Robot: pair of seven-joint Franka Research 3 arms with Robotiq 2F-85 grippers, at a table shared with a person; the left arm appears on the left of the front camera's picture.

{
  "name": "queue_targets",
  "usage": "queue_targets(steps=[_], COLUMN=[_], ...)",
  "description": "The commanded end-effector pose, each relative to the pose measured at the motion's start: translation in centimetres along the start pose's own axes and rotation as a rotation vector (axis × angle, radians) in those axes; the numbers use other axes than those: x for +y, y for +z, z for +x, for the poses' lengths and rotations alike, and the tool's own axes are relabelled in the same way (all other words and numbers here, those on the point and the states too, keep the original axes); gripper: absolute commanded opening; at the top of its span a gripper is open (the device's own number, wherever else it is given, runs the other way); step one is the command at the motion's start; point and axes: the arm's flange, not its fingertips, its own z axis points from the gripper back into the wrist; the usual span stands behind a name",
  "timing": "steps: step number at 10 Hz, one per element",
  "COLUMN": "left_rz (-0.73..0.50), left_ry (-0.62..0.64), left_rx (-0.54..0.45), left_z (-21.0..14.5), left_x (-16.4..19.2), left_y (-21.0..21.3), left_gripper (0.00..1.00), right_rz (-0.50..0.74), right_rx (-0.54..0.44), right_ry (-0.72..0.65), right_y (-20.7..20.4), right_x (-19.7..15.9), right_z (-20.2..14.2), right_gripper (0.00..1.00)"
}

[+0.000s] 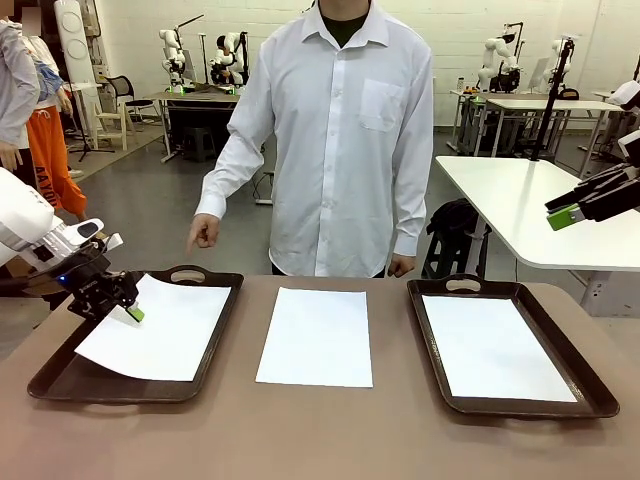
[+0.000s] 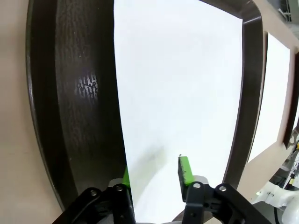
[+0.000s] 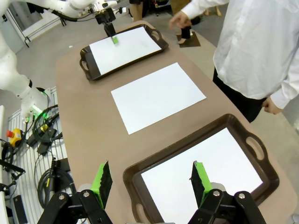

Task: Sort the A4 documents.
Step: Place the A4 Paper in the designated Handle tray.

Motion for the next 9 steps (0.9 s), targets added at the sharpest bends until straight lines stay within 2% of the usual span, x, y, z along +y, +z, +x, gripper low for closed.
queue_targets(steps=[1, 2, 3, 4, 7, 8, 9], left_rz=[0.076, 0.054, 0.076, 0.092, 0.049, 0.003, 0.058], left_ry=[0.001, -0.019, -0.019, -0.021, -0.035, 0.005, -0.050], left_rx=[0.027, 0.019, 0.012, 0.005, -0.023, -0.033, -0.022], left_z=[-0.5, -0.5, -0.6, -0.7, -0.9, -1.0, -0.2], left_x=[-0.9, -1.2, -1.4, -1.6, -2.0, -2.2, -1.7], left_y=[1.0, 1.5, 2.0, 2.5, 3.0, 3.1, 3.1], left_gripper=[0.64, 1.00, 0.84, 1.00, 1.00, 1.00, 1.00], right_rz=[0.002, 0.002, 0.002, 0.002, 0.002, 0.002, 0.002], right_rx=[-0.001, -0.001, -0.001, -0.001, -0.001, -0.001, -0.001], right_ry=[-0.001, -0.001, -0.001, -0.001, -0.001, -0.001, -0.001], right_y=[-0.1, -0.1, -0.1, -0.1, -0.1, -0.1, -0.1], right_x=[0.0, 0.0, 0.0, 0.0, 0.0, 0.0, 0.0], right_z=[-0.1, -0.1, -0.1, -0.1, -0.1, -0.1, -0.1], right_gripper=[0.89, 0.89, 0.89, 0.89, 0.89, 0.89, 0.89])
